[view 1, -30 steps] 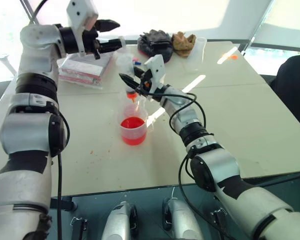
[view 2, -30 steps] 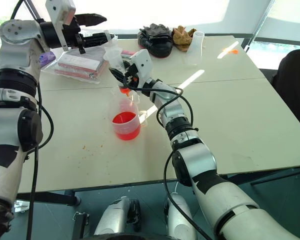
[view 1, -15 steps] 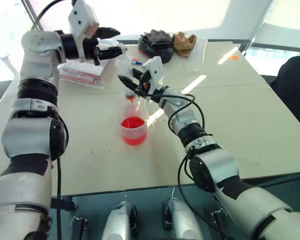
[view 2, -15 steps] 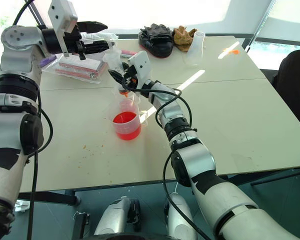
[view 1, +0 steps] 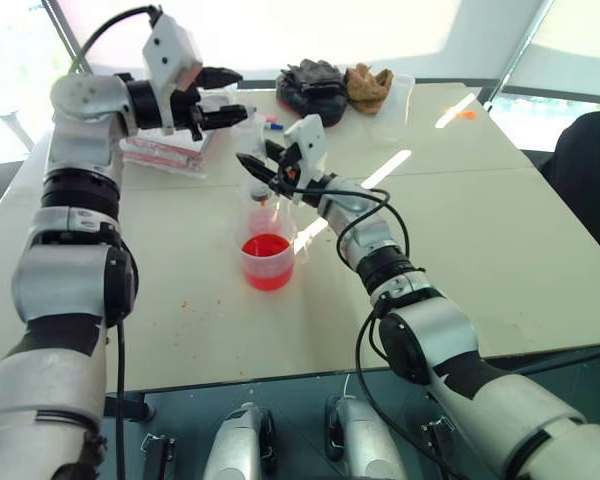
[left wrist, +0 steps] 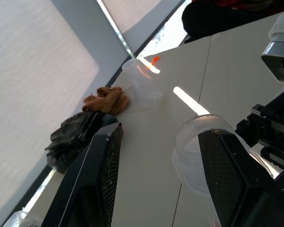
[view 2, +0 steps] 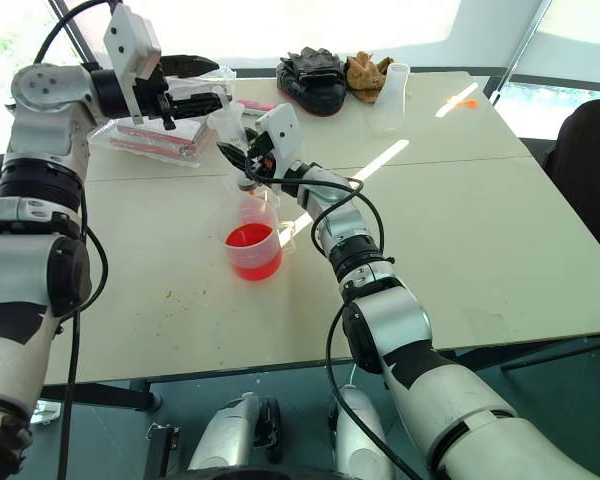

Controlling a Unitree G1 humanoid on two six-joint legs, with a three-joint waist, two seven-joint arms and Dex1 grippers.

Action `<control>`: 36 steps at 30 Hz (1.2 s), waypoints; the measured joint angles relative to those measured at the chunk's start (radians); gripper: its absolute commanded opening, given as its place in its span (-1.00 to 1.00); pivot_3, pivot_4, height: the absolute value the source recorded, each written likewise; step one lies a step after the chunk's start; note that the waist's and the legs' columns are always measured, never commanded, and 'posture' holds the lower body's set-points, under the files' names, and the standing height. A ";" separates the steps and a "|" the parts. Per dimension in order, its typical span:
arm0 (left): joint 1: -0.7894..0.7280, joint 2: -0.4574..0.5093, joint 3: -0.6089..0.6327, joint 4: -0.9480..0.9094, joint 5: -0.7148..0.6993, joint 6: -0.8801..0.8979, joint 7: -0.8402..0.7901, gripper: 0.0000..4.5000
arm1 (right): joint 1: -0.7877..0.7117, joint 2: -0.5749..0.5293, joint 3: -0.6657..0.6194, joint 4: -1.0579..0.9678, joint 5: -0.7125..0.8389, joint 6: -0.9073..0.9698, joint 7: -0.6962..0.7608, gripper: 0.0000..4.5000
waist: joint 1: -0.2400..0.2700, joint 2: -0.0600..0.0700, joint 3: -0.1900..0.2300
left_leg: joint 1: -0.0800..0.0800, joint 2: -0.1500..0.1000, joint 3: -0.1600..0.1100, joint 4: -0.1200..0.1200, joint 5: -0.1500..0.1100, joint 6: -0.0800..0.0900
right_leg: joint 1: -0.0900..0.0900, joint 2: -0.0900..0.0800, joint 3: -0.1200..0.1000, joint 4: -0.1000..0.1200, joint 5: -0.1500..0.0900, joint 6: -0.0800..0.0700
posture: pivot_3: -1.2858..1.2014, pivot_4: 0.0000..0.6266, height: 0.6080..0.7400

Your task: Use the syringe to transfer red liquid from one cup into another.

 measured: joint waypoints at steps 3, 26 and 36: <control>0.001 -0.002 0.005 -0.004 -0.003 0.013 0.000 0.15 | 0.000 0.000 0.000 0.000 0.000 0.000 0.000 -0.35 | 0.000 0.000 0.000 | 0.000 0.000 0.000 0.000 0.000 0.000 | 0.000 0.000 0.000 0.000 0.000 0.000 | 0.03 -0.52 1.00; 0.392 0.252 0.188 -0.660 -0.303 0.752 -0.057 0.15 | -0.015 -0.012 -0.042 -0.240 0.072 0.098 -0.006 -0.35 | 0.002 0.000 0.000 | 0.000 0.001 -0.002 0.000 0.000 0.000 | 0.000 0.000 0.001 0.001 0.000 0.000 | 0.03 -0.52 1.00; 0.703 0.193 0.438 -1.209 -0.595 1.138 0.304 0.15 | -0.046 -0.541 -0.068 -0.666 0.251 0.949 0.106 -0.35 | 0.029 0.000 0.000 | 0.001 -0.002 -0.002 0.002 -0.002 0.002 | 0.001 -0.004 0.001 -0.004 -0.002 -0.004 | 0.03 -0.52 1.00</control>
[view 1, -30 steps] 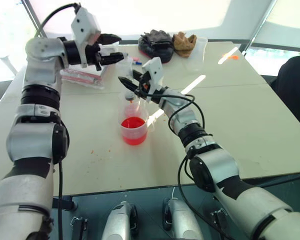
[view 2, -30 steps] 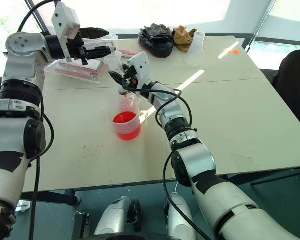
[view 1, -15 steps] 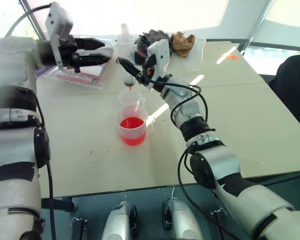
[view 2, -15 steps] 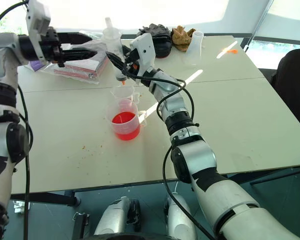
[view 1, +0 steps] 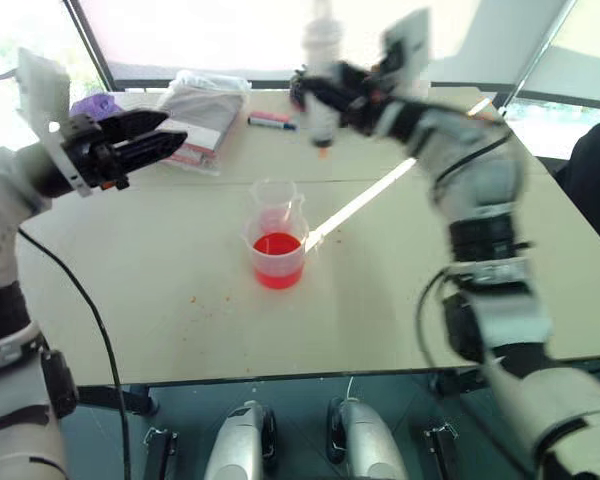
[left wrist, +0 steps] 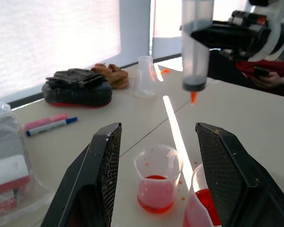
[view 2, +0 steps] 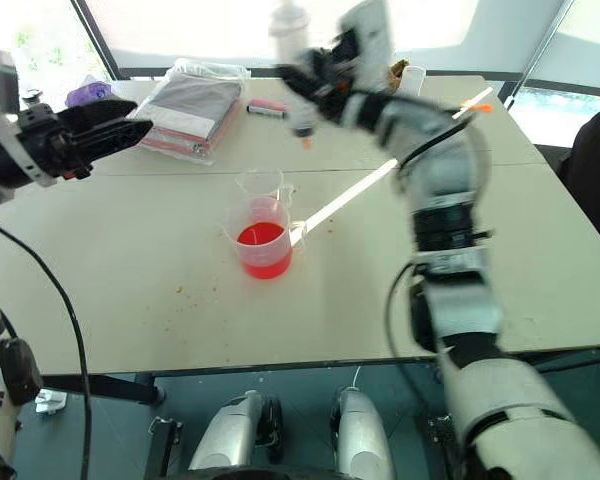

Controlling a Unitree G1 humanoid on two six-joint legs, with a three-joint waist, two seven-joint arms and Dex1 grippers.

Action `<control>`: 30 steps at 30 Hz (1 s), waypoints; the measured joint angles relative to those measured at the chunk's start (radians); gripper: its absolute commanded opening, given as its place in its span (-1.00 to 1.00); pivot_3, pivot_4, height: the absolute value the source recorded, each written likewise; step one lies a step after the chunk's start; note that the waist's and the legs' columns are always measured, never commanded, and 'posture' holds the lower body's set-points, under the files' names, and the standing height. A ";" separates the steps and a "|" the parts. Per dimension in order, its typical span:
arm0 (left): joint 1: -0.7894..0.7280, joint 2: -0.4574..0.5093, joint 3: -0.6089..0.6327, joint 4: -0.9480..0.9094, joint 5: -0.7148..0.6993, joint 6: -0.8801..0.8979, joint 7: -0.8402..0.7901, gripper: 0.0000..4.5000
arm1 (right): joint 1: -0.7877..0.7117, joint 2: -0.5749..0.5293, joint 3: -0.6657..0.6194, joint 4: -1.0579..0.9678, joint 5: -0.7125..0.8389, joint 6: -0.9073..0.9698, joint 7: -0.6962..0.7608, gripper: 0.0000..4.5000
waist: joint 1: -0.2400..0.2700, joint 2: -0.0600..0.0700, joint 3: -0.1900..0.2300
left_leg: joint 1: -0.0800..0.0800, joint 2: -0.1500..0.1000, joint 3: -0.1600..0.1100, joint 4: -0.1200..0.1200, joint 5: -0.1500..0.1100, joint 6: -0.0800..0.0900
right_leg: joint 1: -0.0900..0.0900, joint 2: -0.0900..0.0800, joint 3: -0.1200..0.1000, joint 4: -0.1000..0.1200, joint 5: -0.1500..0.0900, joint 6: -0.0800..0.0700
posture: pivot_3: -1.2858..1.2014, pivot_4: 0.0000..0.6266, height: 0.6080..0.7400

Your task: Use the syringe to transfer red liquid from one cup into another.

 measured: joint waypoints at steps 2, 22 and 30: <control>0.055 -0.038 0.002 -0.085 -0.058 0.043 0.055 0.15 | -0.037 -0.103 0.017 -0.006 0.047 0.250 0.046 -0.35 | -0.005 0.000 0.000 | 0.001 0.001 0.000 0.000 -0.003 0.004 | 0.000 0.001 0.000 0.000 0.000 0.000 | 0.03 -0.52 1.00; 0.355 -0.089 -0.089 -0.301 -0.116 -0.020 0.276 0.15 | 0.113 -0.074 0.227 0.426 -0.093 0.352 0.042 -0.13 | 0.004 -0.001 -0.001 | 0.002 0.001 0.000 0.000 -0.002 0.004 | 0.001 0.003 0.001 -0.001 0.000 0.000 | 0.03 -0.52 1.00; 0.365 -0.081 -0.106 -0.312 -0.126 -0.033 0.282 0.15 | 0.128 -0.061 0.237 0.458 -0.157 0.284 0.038 0.98 | 0.001 -0.003 -0.003 | 0.003 0.001 0.000 0.000 -0.002 0.004 | 0.003 0.003 0.001 -0.001 0.000 0.000 | 0.03 -0.52 1.00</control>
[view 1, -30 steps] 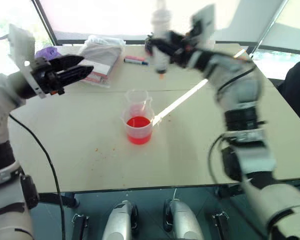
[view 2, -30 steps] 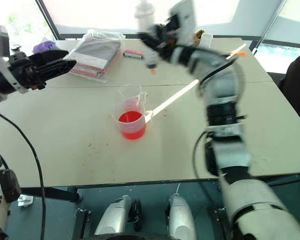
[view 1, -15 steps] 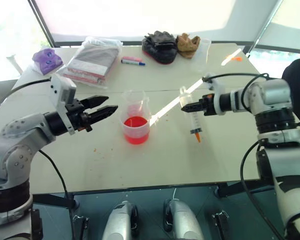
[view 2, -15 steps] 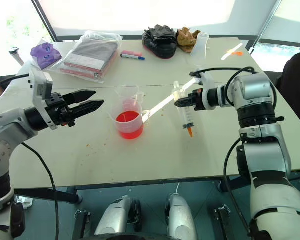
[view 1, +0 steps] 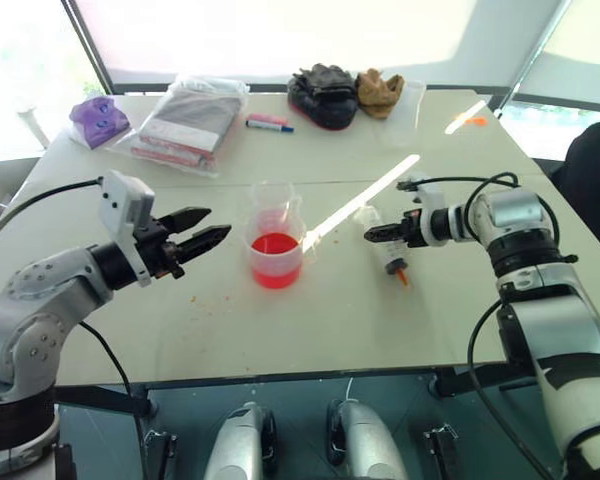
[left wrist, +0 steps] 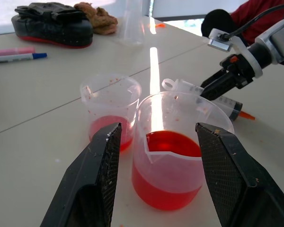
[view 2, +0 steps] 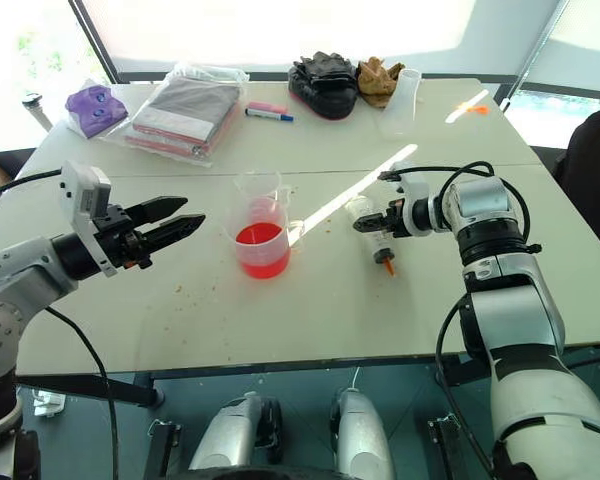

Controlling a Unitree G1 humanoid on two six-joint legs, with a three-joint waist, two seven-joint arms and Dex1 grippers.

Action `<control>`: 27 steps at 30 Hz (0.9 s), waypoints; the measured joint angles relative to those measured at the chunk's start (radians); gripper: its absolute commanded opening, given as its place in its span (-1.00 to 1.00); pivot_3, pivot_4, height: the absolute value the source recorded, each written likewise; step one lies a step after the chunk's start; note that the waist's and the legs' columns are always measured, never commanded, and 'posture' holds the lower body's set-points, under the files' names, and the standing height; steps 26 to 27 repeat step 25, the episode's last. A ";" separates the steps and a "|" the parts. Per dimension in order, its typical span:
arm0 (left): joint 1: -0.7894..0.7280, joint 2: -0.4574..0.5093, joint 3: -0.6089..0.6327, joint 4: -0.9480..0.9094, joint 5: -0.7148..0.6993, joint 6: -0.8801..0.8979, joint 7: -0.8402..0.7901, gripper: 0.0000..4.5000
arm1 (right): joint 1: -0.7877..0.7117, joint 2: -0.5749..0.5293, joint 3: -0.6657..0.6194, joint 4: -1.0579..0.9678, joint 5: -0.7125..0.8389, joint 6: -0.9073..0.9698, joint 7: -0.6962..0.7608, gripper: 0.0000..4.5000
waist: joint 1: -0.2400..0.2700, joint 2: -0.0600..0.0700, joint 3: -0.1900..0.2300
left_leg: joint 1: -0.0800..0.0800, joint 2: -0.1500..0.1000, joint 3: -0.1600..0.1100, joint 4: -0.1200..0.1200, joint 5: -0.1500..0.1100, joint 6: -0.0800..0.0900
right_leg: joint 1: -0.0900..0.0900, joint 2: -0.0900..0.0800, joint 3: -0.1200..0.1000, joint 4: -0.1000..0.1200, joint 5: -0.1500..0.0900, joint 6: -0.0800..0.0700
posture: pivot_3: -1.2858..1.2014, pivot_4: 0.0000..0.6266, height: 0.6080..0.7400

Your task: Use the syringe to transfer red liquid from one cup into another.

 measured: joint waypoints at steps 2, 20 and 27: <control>0.005 0.005 -0.004 0.000 -0.002 -0.004 0.000 0.15 | 0.002 -0.002 0.002 0.001 -0.015 -0.013 -0.001 0.98 | 0.000 0.000 0.000 | 0.000 0.000 0.000 0.000 0.000 0.000 | 0.000 0.000 0.000 0.000 0.000 0.000 | 0.03 -0.52 1.00; 0.117 0.061 0.066 -0.036 -0.130 0.020 0.053 0.15 | 0.385 -0.272 -0.352 -0.910 0.276 0.144 0.129 0.98 | 0.002 0.001 0.001 | -0.002 0.001 0.000 -0.001 -0.002 -0.002 | -0.003 -0.001 0.000 -0.001 0.000 -0.001 | 0.03 -0.52 1.00; 0.096 0.086 0.065 0.003 -0.129 0.013 0.045 0.15 | 0.437 -0.241 -0.480 -0.967 0.375 0.157 0.095 0.98 | 0.010 0.001 0.001 | -0.003 0.000 0.001 -0.001 -0.003 -0.001 | -0.004 -0.002 0.000 -0.002 -0.001 -0.001 | 0.03 -0.52 1.00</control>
